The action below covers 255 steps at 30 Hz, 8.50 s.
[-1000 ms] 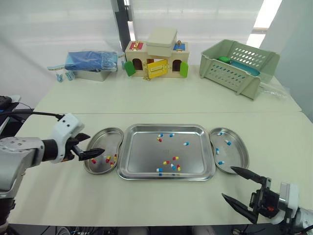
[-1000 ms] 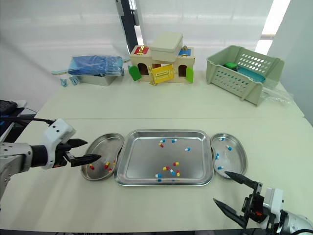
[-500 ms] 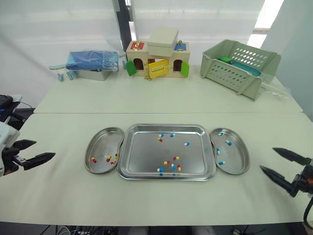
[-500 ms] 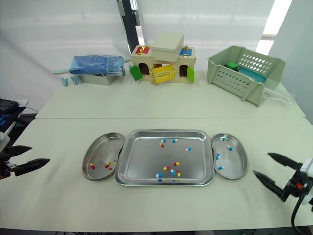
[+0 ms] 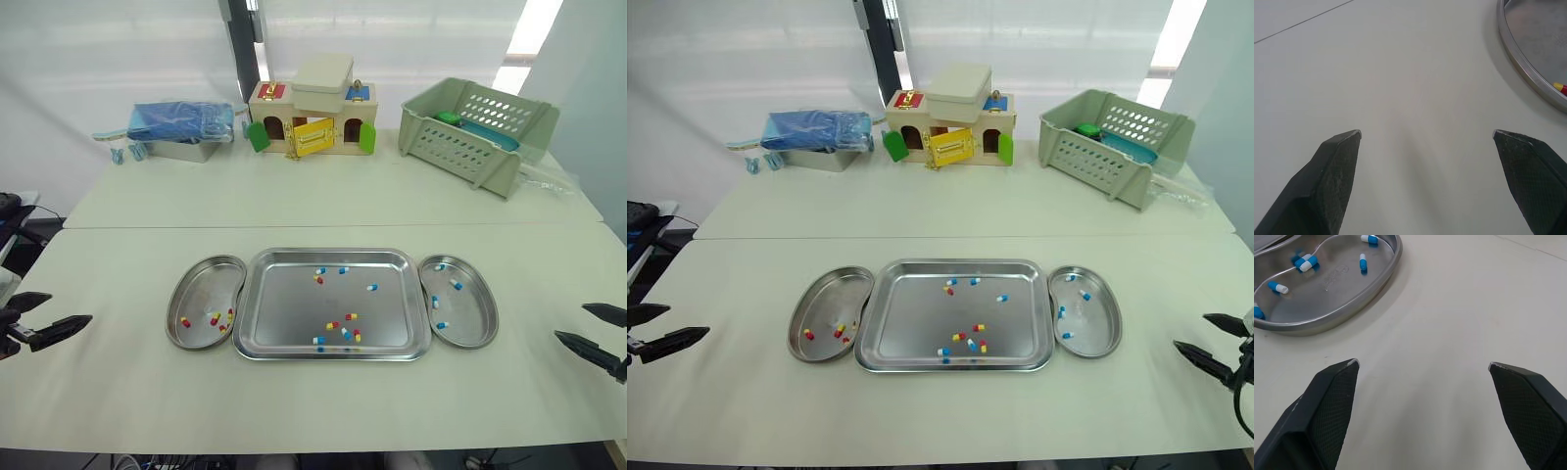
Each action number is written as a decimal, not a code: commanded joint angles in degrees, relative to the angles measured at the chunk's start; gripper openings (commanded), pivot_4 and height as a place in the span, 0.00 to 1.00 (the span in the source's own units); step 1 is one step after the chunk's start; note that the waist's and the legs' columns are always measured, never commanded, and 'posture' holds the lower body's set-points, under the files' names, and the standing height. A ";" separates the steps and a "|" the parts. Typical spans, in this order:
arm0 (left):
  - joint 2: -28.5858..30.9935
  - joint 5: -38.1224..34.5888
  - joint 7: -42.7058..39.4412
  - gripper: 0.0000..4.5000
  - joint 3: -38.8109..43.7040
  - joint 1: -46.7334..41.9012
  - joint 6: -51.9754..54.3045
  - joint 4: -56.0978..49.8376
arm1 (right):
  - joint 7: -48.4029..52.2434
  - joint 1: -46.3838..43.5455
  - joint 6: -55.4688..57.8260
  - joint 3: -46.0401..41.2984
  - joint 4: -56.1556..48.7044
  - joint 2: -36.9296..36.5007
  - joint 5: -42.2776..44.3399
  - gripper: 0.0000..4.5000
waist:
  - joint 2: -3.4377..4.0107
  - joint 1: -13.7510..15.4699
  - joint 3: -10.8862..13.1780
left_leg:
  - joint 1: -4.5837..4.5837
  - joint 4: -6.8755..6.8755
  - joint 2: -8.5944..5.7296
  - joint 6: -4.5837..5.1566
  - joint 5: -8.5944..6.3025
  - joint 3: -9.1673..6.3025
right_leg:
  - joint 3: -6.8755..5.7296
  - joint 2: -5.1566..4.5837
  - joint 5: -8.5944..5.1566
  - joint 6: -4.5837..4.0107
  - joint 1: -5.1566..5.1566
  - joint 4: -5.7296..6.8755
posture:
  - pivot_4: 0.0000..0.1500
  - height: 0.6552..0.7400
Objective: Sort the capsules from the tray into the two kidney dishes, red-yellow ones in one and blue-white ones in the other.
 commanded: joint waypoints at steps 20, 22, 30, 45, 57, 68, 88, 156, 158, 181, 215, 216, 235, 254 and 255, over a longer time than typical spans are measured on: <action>-1.08 -0.98 0.22 0.99 -0.04 0.44 0.13 -2.98 | 5.12 2.47 1.15 -1.90 -11.28 4.08 3.03 1.00 | 0.00 -0.03 0.00 | 0.00 0.01 0.00 0.00 0.00 0.02 | 0.02 -0.01 0.00 0.00 0.01 0.00 | 1.00 1.00; -1.17 -0.96 0.17 0.99 -0.24 0.31 0.16 -3.29 | 5.04 2.44 2.02 -1.84 -12.09 3.99 3.19 1.00 | 0.00 -0.02 0.00 | 0.00 0.01 0.00 0.00 0.00 0.01 | 0.02 -0.01 0.00 0.00 0.01 0.00 | 1.00 1.00; -4.34 -4.70 1.05 0.99 -4.95 -0.93 6.62 -18.32 | 3.48 7.93 2.33 1.87 -28.13 11.84 6.53 1.00 | 0.00 0.48 0.00 | -0.06 0.01 0.02 -0.01 0.00 -0.09 | -0.07 -0.01 0.00 0.00 0.03 -0.01 | 1.00 1.00; -8.22 -4.27 -3.17 0.99 -34.74 -25.85 11.90 -30.61 | 0.43 13.99 -0.15 16.02 -45.16 16.88 3.64 1.00 | -0.02 1.33 -0.01 | 0.00 0.09 -0.02 -0.02 0.01 -0.09 | -0.08 0.01 0.00 0.00 0.13 -0.01 | 1.00 1.00; -27.86 0.45 16.22 0.99 -41.93 -35.20 27.40 -33.24 | -5.26 21.27 -4.82 18.18 -47.52 20.89 0.47 1.00 | -0.05 1.17 0.00 | -0.06 0.11 -0.04 -0.04 0.03 -0.14 | -0.09 0.02 0.00 0.00 0.11 -0.06 | 1.00 1.00; -41.59 5.47 39.78 0.99 -43.09 -27.77 37.10 -43.93 | -5.87 21.77 -5.88 17.37 -45.92 21.00 1.79 1.00 | -0.09 1.50 -0.01 | 0.01 0.18 -0.06 -0.12 0.07 -0.19 | -0.11 -0.01 0.00 0.00 0.22 -0.05 | 1.00 1.00; -48.37 8.19 46.80 0.99 -48.01 -27.61 37.10 -39.79 | -7.24 20.28 -19.24 16.95 -36.40 29.25 0.37 1.00 | -0.08 1.55 -0.02 | 0.02 0.15 -0.10 -0.23 0.13 -0.16 | -0.11 -0.06 0.00 0.00 0.25 -0.08 | 1.00 1.00; -51.41 10.27 48.83 0.30 -48.50 -29.04 38.41 -34.78 | -7.90 18.42 -21.34 19.42 -32.92 27.76 -0.64 1.00 | -0.03 1.56 -0.06 | 0.15 0.15 -0.13 -0.25 0.13 -0.18 | -0.12 -0.09 0.00 0.01 0.42 -0.10 | 1.00 1.00; -51.34 10.28 48.80 0.30 -48.48 -29.00 38.35 -34.85 | -8.01 18.34 -21.23 19.48 -33.01 27.69 -0.62 1.00 | -0.03 1.56 -0.06 | 0.15 0.15 -0.13 -0.25 0.14 -0.18 | -0.13 -0.09 0.00 0.01 0.42 -0.10 | 1.00 1.00; -47.04 9.39 46.78 0.30 -44.23 -19.28 31.05 -49.71 | -7.88 16.53 -19.10 18.87 -33.16 25.26 0.81 1.00 | -0.04 1.59 -0.05 | 0.13 0.13 -0.13 -0.24 0.13 -0.19 | -0.13 -0.11 0.00 0.01 0.41 -0.15 | 1.00 1.00; -55.49 8.91 48.68 0.77 -47.24 -28.38 41.54 -37.25 | -10.12 16.51 -16.39 18.95 -36.28 24.67 0.42 1.00 | -0.05 1.59 -0.04 | 0.13 0.14 -0.15 -0.25 0.13 -0.19 | -0.14 -0.11 0.00 0.01 0.41 -0.15 | 1.00 1.00; -55.44 8.96 48.63 0.77 -47.30 -28.47 41.32 -36.91 | -10.18 16.50 -16.42 18.99 -36.26 24.72 0.39 1.00 | -0.05 1.59 -0.05 | 0.13 0.14 -0.15 -0.25 0.13 -0.19 | -0.14 -0.11 0.00 0.01 0.41 -0.14 | 1.00 1.00; -54.84 9.30 48.96 0.37 -48.18 -28.28 40.97 -34.99 | -10.68 17.04 -17.16 19.46 -35.98 25.14 -0.17 1.00 | -0.05 1.60 -0.05 | 0.15 0.14 -0.15 -0.25 0.13 -0.19 | -0.14 -0.12 0.00 0.01 0.44 -0.15 | 1.00 1.00; -53.37 9.14 48.30 0.06 -48.71 -28.09 41.44 -35.13 | -12.32 17.05 -16.37 20.11 -37.42 25.08 -0.34 1.00 | -0.04 1.60 -0.05 | 0.16 0.14 -0.15 -0.25 0.13 -0.19 | -0.14 -0.12 0.00 0.01 0.44 -0.15 | 1.00 1.00; -53.36 9.15 48.33 0.06 -48.73 -28.06 41.46 -35.19 | -12.35 17.02 -16.32 20.12 -37.45 25.04 -0.33 1.00 | -0.04 1.60 -0.05 | 0.15 0.14 -0.15 -0.25 0.13 -0.19 | -0.14 -0.12 0.00 0.01 0.44 -0.15 | 1.00 1.00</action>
